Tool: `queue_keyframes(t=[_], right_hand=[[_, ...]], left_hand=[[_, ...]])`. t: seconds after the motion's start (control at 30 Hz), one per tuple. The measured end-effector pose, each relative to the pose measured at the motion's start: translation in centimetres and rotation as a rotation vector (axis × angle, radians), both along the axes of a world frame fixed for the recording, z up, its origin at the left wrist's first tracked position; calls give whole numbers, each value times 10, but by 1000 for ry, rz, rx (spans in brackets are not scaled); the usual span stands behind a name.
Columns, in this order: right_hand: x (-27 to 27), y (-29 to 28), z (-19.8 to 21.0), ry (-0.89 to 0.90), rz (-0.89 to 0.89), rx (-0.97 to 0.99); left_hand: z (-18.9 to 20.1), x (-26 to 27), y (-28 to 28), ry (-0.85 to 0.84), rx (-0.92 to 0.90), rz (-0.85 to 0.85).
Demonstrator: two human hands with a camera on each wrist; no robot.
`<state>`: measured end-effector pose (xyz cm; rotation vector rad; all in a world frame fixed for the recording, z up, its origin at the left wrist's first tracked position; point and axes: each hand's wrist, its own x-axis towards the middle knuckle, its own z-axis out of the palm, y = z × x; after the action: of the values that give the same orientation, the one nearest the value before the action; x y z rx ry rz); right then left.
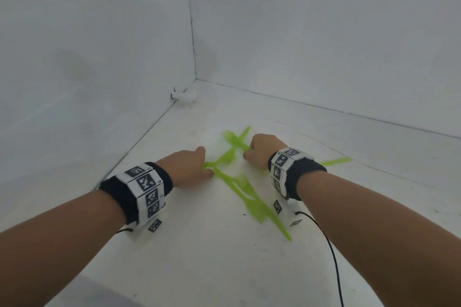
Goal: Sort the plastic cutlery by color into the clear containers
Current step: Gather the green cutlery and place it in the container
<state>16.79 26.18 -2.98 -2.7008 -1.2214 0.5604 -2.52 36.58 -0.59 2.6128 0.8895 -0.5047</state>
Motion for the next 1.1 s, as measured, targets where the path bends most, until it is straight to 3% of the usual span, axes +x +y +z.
queue_keyframes(t=[0.23,0.47,0.6,0.73,0.87,1.1], right_hand=[[8,-12,2,-39,-106,40],[13,-17,2,-58,-128,53],[12,-27,1,-144,-112,-105],[18,-37,1,-461,-28,-149],[22,-46,12,-424,7,-77],[24,-56,20,-346,-72,-1]], left_hand=[[-5,14,7,-130,-78,2],[-10,14,18,-353,-237,160],[-3,11,24,-477,-215,103],[1,18,24,-408,-67,-86],[1,29,26,-384,45,-157],[-7,47,6,-468,-205,-50]])
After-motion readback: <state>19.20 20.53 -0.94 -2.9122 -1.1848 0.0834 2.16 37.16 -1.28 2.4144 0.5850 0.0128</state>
